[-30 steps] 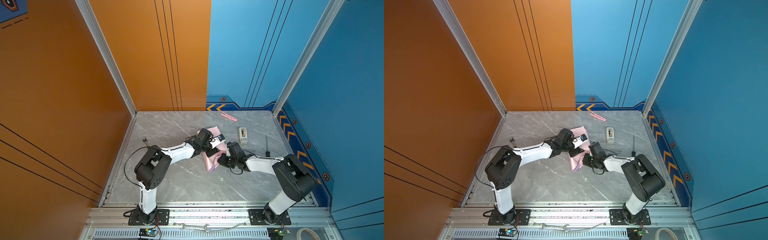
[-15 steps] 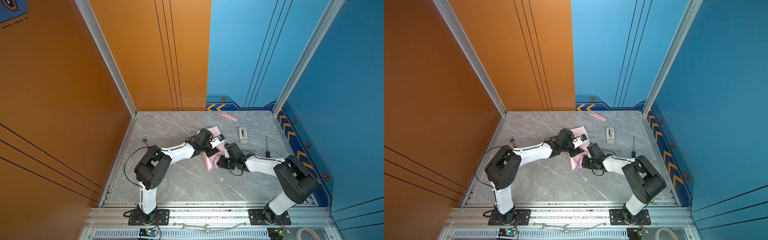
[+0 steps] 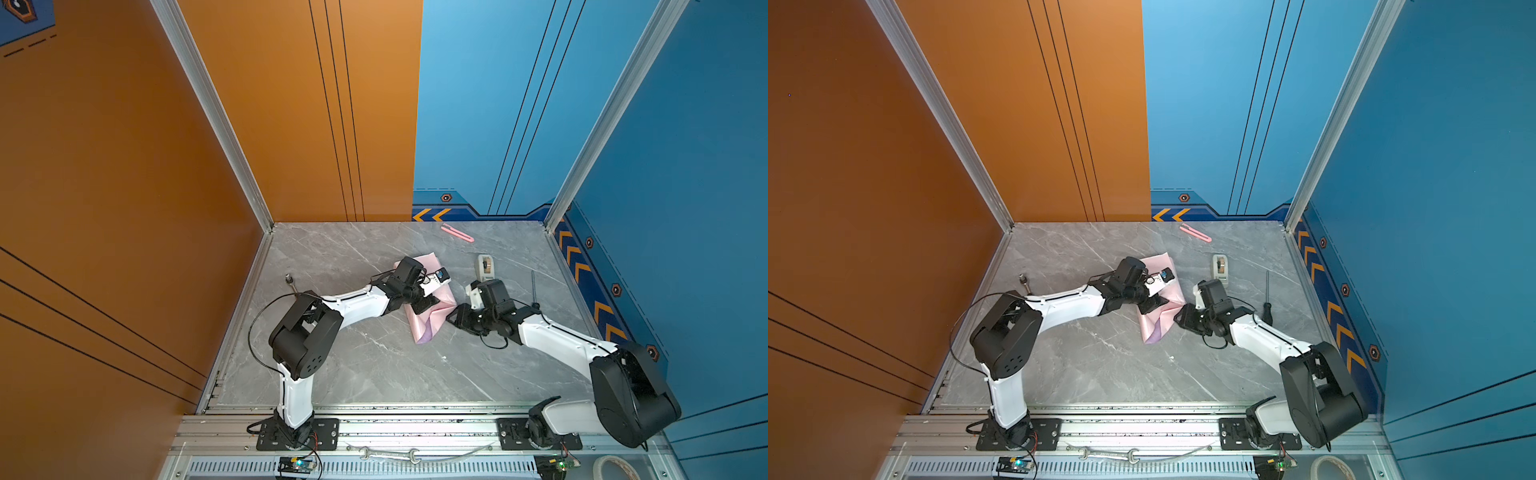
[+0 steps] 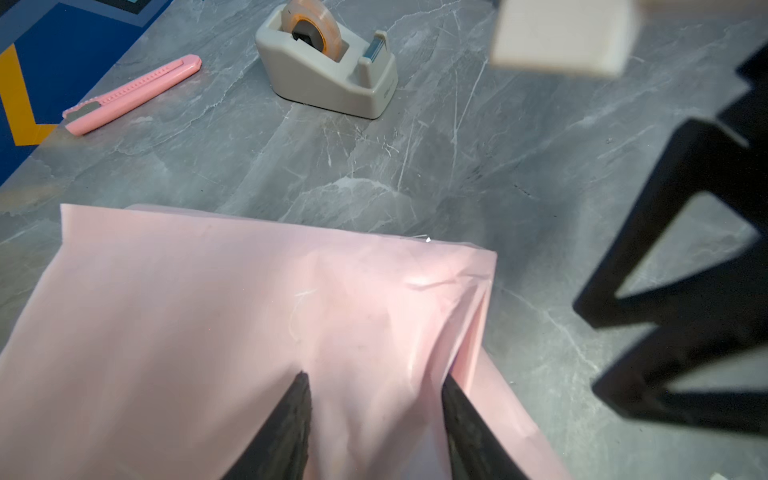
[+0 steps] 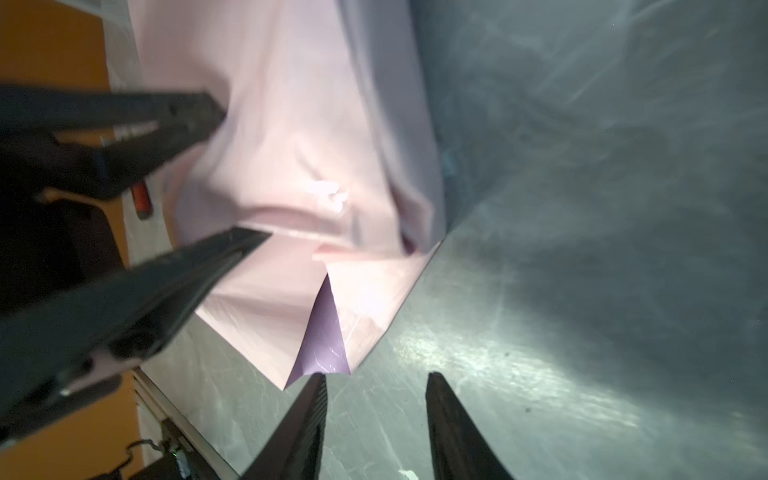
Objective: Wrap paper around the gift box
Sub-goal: 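Lift the right gripper off the box end and draw it back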
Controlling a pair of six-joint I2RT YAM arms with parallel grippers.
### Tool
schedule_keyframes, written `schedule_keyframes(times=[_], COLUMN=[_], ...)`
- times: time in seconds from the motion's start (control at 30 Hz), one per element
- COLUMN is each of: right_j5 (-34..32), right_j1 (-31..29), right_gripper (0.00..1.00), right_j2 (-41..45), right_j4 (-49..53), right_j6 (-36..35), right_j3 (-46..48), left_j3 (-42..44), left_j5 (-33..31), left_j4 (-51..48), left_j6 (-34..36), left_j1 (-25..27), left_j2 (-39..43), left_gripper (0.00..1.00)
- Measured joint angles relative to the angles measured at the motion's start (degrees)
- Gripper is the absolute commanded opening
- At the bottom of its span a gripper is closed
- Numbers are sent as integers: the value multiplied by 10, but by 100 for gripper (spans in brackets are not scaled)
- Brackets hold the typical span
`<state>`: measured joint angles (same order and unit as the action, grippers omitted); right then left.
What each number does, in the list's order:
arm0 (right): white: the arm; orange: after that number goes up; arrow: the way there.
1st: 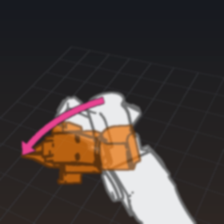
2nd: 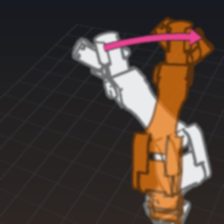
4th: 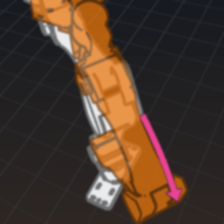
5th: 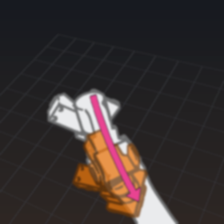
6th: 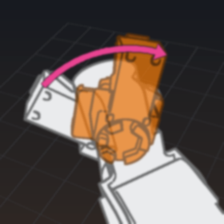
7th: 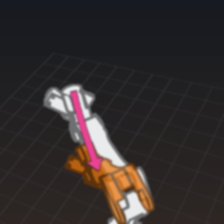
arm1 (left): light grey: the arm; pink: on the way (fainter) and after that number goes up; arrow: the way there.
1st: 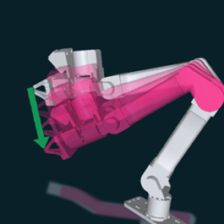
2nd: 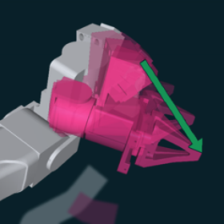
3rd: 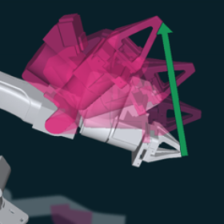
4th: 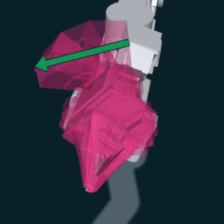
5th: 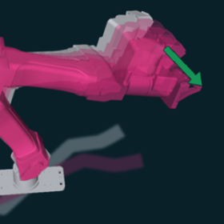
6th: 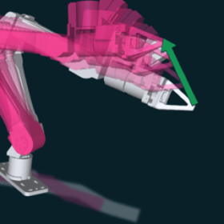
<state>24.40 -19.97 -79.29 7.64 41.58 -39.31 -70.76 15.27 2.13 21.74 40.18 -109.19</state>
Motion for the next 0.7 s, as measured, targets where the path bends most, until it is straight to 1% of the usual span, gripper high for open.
schedule_keyframes(times=[0.07,0.13,0.2,0.27,0.3,0.4,0.43,0.6,0.7], right_j5=[1,0,-1,-3,-4,-7,-12,-37,-56], right_j1=[8,3,-6,-16,-19,-25,-25,-15,-2], right_gripper=[31,25,21,21,23,38,41,49,53], right_j2=[-4,-15,-28,-41,-48,-64,-66,-56,-45], right_j4=[6,9,4,-7,-12,-25,-25,-3,25], right_j6=[5,7,10,16,20,24,24,6,-14], right_j3=[-4,-17,-27,-29,-29,-30,-32,-64,-97], left_j3=[0,0,0,0,0,0,0,0,-1], left_j5=[0,0,0,0,0,0,0,5,9], left_j4=[0,0,0,0,0,0,0,-1,-10], left_j6=[0,0,-2,-2,-2,-3,-4,-16,-36], left_j1=[0,0,0,0,0,0,0,0,0], left_j2=[0,0,0,0,0,0,0,2,8], left_gripper=[49,49,49,49,49,49,49,53,60])
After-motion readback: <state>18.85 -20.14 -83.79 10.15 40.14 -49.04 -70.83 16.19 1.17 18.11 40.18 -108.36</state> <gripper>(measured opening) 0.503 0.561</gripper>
